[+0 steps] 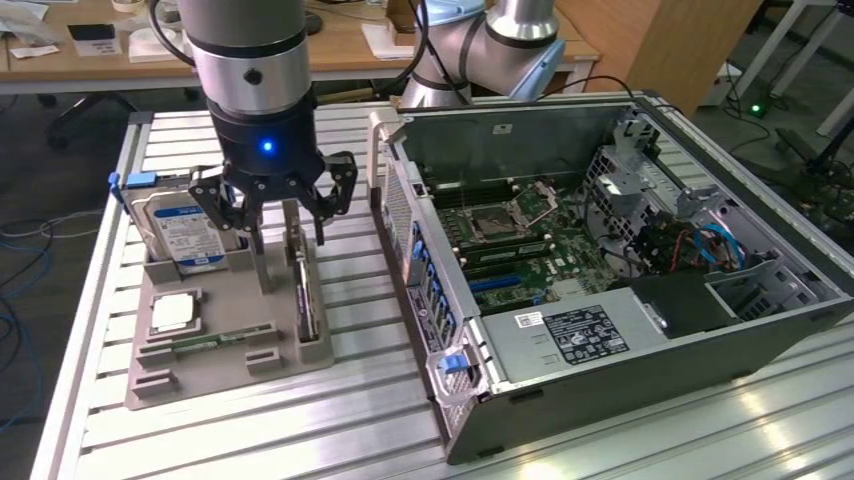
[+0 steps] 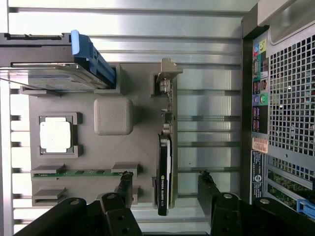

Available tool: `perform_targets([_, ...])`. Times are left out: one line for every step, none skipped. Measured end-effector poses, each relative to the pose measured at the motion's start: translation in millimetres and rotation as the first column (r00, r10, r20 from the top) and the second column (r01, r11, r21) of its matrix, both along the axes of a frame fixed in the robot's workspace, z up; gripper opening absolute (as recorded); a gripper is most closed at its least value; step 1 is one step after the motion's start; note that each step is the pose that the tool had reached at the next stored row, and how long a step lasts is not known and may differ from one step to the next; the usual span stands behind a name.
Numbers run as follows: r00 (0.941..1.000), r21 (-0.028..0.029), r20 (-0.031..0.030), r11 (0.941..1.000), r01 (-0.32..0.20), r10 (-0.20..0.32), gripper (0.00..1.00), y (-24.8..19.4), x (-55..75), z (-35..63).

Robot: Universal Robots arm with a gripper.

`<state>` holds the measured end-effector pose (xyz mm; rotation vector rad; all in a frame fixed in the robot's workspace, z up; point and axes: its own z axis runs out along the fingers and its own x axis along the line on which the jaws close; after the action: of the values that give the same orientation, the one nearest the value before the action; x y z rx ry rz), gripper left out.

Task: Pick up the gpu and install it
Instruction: 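Pick up the gpu and move the gpu toward the slot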

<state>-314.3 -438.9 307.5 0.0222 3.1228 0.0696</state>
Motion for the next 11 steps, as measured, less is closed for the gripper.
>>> perform_targets([1.0,0.0003,0.0019,1.0,0.0,0.0,0.65,0.0,-0.1,-1.6])
perform_targets([1.0,0.0001,0.0017,1.0,0.0,0.0,0.65,0.0,-0.1,-1.9])
perform_targets([1.0,0.0,0.0016,1.0,0.0,0.0,0.65,0.0,-0.1,-1.8])
perform_targets([1.0,-0.0001,0.0015,1.0,0.0,0.0,0.65,0.0,-0.1,-1.7])
perform_targets([1.0,-0.0002,0.0015,1.0,0.0,0.0,0.65,0.0,-0.1,-1.7])
perform_targets([1.0,-0.0001,0.0015,1.0,0.0,0.0,0.65,0.0,-0.2,-1.8])
perform_targets([1.0,-0.0001,0.0015,1.0,0.0,0.0,0.65,0.0,-0.2,-1.8])
perform_targets([1.0,-0.0002,0.0015,1.0,0.0,0.0,0.65,0.0,-0.2,-1.7])
perform_targets([1.0,-0.0002,0.0015,1.0,0.0,0.0,0.65,0.0,-0.2,-1.7])
perform_targets([1.0,-0.0002,0.0015,1.0,0.0,0.0,0.65,0.0,-0.2,-1.7])
perform_targets([1.0,-0.0002,0.0015,1.0,0.0,0.0,0.65,0.0,-0.2,-1.7])
